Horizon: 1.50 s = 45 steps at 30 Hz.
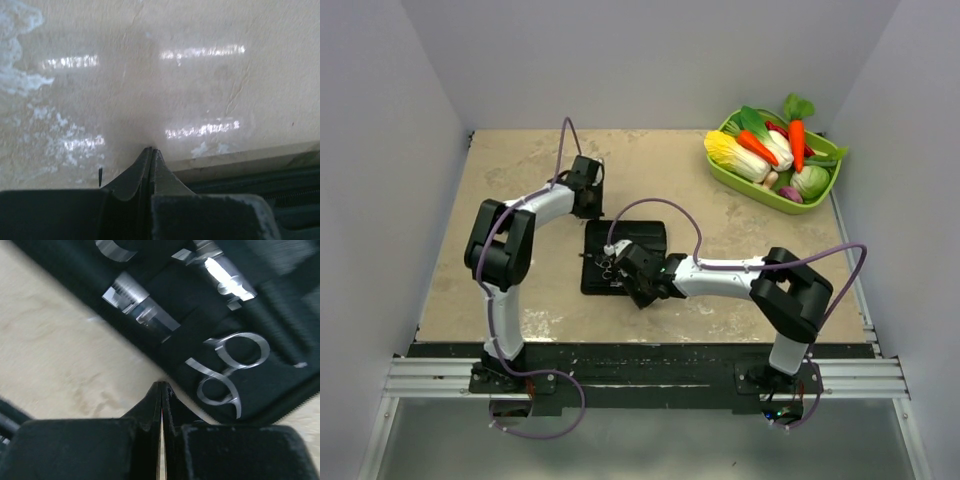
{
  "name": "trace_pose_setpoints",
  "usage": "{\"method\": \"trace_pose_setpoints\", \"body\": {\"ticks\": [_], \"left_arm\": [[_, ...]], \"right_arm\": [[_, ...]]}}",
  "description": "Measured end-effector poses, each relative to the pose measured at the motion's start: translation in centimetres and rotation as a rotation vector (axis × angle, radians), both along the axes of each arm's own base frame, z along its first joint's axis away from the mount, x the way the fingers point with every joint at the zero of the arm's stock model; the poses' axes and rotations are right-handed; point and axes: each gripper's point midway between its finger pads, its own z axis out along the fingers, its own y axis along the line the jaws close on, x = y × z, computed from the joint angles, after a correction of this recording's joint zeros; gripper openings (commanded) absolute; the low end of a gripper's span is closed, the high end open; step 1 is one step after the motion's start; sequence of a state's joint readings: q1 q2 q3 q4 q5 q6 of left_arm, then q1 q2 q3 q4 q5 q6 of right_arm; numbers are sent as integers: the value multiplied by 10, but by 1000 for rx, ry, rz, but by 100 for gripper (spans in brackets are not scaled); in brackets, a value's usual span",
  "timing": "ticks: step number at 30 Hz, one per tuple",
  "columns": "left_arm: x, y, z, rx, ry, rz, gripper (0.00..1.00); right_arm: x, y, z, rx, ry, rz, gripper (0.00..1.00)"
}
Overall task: Sort the hair-cutting tools
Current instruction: Adjust the hairdressing tool bag at the center of the board.
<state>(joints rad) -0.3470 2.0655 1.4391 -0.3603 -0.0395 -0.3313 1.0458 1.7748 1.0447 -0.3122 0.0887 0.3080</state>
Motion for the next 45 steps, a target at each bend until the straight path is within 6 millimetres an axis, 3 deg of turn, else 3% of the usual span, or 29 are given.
{"method": "trace_pose_setpoints", "body": {"ticks": [15,20,24,29,35,39,42,45], "left_arm": [[-79,31,-4,2,54,59,0],[-105,20,-6,25,64,31,0],[-128,-3,-7,9,70,-24,0],[-147,-22,-7,-26,88,-53,0],[-158,-22,-4,-34,108,-46,0],[-182,-10,-1,17,185,-46,0],[-189,-4,14,34,208,-39,0],[-173,-14,45,3,159,-39,0]], "right_arm": [[82,-78,0,-103,-50,-309,0],[127,-102,1,-169,-81,-413,0],[167,-115,1,-197,-125,-486,0],[195,-121,3,-240,-177,-512,0],[195,-123,6,-248,-187,-511,0],[169,-125,13,-248,-143,-480,0],[151,-118,29,-230,-132,-440,0],[138,-103,56,-175,-153,-402,0]]}}
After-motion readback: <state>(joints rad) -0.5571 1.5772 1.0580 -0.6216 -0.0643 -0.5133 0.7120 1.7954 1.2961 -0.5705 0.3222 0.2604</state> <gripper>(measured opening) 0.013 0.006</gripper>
